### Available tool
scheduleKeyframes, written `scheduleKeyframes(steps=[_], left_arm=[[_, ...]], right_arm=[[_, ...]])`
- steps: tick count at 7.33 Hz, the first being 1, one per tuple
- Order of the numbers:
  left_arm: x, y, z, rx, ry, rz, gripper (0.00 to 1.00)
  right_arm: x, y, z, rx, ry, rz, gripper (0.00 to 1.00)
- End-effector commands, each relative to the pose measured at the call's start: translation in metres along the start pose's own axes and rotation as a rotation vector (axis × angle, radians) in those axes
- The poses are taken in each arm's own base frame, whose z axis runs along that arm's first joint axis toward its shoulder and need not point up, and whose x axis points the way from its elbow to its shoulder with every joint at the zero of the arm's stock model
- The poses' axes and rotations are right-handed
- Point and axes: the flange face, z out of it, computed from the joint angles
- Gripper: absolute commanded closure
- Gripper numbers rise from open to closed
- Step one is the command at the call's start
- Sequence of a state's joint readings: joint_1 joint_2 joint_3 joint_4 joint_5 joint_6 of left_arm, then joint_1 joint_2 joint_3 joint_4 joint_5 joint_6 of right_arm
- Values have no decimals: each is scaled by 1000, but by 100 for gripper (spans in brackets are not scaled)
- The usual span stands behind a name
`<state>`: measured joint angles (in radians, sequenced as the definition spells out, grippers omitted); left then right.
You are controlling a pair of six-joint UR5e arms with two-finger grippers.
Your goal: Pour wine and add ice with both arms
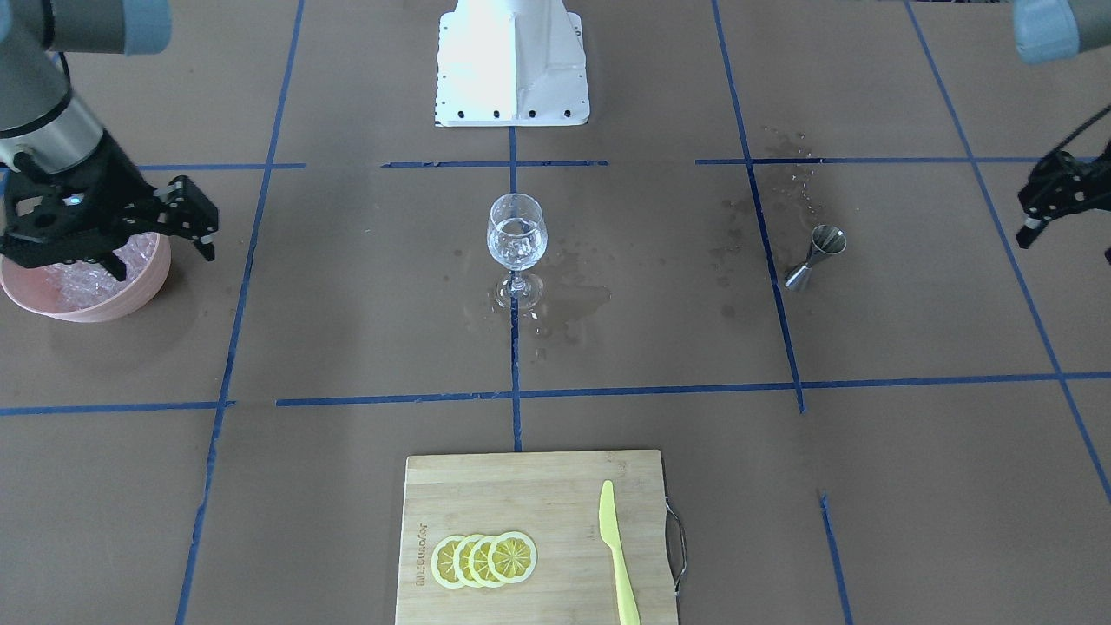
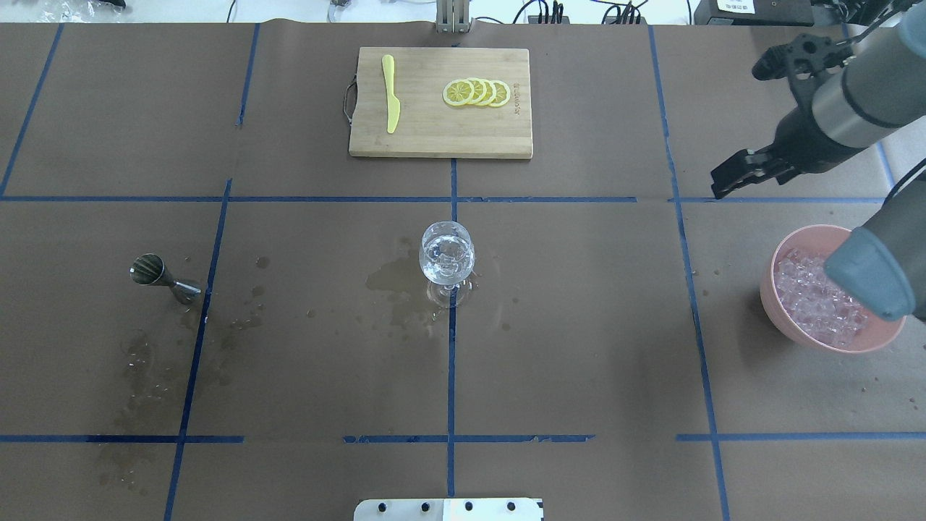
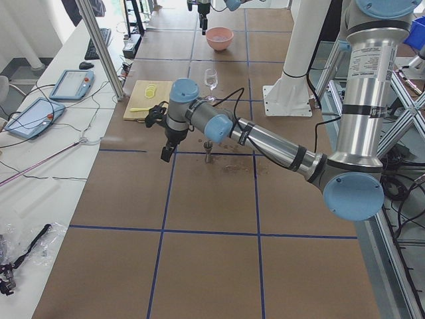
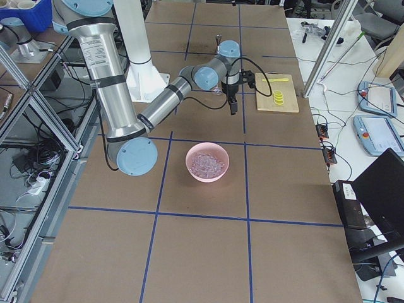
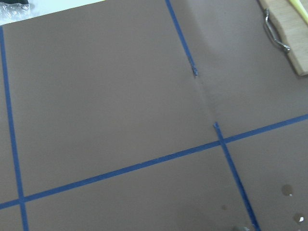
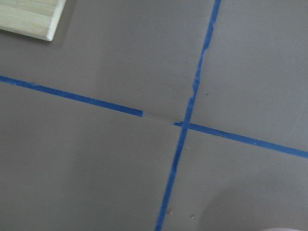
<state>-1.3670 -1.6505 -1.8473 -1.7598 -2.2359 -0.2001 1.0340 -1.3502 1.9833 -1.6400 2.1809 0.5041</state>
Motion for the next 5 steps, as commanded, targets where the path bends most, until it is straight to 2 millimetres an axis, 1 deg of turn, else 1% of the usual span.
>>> scheduleKeyframes(steps=[1, 2, 3, 4, 5], left_arm=[[-99, 12, 3, -35, -60, -47, 0], [-114, 20, -4, -66, -69, -63, 0], [-136, 34, -13, -95, -77, -36, 0], [-149, 52, -12, -148, -71, -39, 0], [-152, 72, -5, -162, -32, -62, 0]], right_arm=[[140, 16, 0, -66, -36, -50, 0], [202, 19, -1, -72, -45, -60, 0], [256, 29, 6, -86, -46, -84, 0], [295, 45, 0, -77, -78, -51, 0], [305, 50, -3, -69, -76, -29, 0]])
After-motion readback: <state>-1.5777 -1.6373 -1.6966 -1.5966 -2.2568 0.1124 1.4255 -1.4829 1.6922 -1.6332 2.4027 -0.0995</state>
